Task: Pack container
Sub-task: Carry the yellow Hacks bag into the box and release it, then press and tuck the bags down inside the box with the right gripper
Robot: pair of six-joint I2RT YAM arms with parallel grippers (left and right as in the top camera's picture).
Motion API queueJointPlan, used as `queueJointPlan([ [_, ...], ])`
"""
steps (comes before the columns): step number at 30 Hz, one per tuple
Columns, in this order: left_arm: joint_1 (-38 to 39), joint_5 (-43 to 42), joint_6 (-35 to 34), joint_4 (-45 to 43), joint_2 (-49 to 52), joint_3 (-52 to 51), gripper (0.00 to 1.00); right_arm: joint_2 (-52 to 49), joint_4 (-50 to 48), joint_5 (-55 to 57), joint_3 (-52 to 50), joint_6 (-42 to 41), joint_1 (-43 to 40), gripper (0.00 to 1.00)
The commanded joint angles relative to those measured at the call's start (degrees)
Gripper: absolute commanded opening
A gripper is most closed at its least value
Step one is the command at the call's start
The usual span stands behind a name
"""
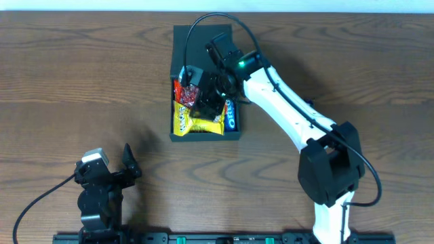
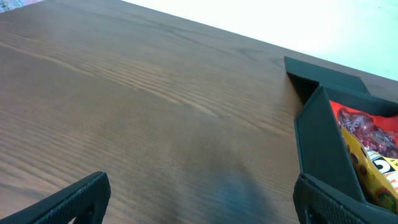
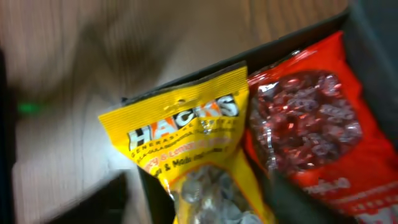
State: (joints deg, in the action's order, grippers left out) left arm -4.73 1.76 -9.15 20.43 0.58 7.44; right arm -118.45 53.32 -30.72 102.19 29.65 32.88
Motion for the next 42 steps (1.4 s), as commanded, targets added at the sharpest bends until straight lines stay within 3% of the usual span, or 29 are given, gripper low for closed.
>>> queueJointPlan([
  [1, -0.1, 0.5, 0.6, 0.4, -0.3, -1.2, 0.95, 0.2, 0.9, -1.0, 1.6, -1.2, -1.2, 0.01],
  [7, -0.1, 0.5, 0.6, 0.4, -0.3, -1.2, 0.95, 0.1, 4.6, -0.8, -0.7, 3.9, -0.4, 0.01],
  [17, -0.1, 0.5, 0.6, 0.4, -0.3, -1.2, 0.95, -4.4, -1.7, -0.8, -7.8, 3.6, -0.2, 0.01],
  [26, -0.1, 0.5, 0.6, 0.4, -0.3, -1.2, 0.95, -7.6, -4.0, -0.6, -8.0, 3.5, -0.2, 0.01],
  [35, -0.1, 0.5, 0.6, 0.4, -0.3, -1.2, 0.95, -3.5, 3.4, -0.8, 4.5, 1.8, -0.4, 0.01],
  [42, -0.1, 0.5, 0.6, 0.4, -0.3, -1.2, 0.95, -3.0, 13.4, -2.9, 3.7, 9.7, 0.6, 0.01],
])
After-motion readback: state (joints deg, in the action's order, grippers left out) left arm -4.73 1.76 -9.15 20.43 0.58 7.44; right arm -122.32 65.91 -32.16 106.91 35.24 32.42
